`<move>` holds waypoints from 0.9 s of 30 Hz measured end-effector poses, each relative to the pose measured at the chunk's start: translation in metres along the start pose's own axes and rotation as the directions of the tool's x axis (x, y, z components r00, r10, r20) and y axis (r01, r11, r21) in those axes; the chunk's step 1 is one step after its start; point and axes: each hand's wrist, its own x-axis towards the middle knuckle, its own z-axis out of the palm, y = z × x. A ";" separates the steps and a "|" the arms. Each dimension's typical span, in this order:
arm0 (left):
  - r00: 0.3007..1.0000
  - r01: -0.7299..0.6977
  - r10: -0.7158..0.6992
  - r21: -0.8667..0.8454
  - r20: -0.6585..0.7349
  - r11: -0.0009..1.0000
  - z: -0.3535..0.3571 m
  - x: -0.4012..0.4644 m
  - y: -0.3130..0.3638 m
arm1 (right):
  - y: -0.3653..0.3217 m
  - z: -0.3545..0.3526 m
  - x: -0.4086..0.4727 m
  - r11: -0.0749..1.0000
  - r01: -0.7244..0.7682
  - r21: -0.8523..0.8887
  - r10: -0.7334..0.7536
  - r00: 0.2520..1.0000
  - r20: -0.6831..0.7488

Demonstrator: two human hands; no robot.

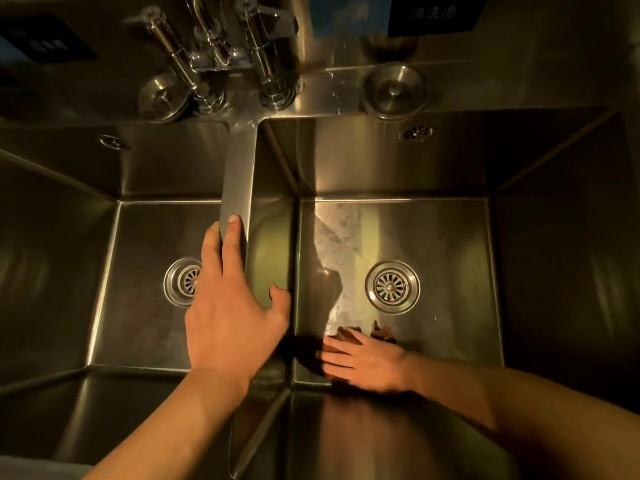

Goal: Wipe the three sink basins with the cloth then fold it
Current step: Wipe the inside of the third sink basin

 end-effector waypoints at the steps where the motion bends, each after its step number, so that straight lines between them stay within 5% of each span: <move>1: 1.000 -0.004 0.004 0.002 -0.001 1.000 0.000 0.000 0.000 | 0.011 -0.002 -0.001 0.997 0.076 -0.022 -0.076 0.997 0.006; 3: 1.000 -0.005 0.005 0.007 0.003 1.000 0.001 0.000 -0.001 | 0.038 -0.013 0.008 0.970 0.230 -0.083 -0.232 0.973 -0.005; 5: 1.000 -0.008 0.008 -0.002 0.007 1.000 0.001 0.000 -0.001 | 0.068 -0.031 0.024 0.969 0.217 -0.115 -0.224 0.973 -0.054; 9: 1.000 -0.022 0.022 -0.016 -0.003 1.000 0.001 0.000 -0.002 | 0.138 -0.070 0.043 0.959 -0.265 -0.103 0.255 0.962 -0.099; 14: 1.000 -0.021 0.021 -0.024 0.000 0.999 0.001 -0.001 -0.003 | 0.184 -0.093 0.020 0.690 -0.628 0.360 0.693 0.716 -0.079; 22: 1.000 0.006 -0.006 -0.020 0.000 1.000 0.000 0.000 0.001 | 0.154 -0.009 -0.123 0.298 -0.868 0.396 0.942 0.335 0.026; 25: 1.000 0.008 -0.007 -0.025 0.006 1.000 -0.001 0.000 0.001 | 0.105 0.015 -0.147 0.335 -0.880 0.337 0.928 0.371 0.045; 27: 1.000 0.006 -0.006 -0.027 0.012 1.000 -0.001 0.000 0.001 | 0.072 0.024 -0.149 0.510 -0.819 0.262 0.840 0.540 0.050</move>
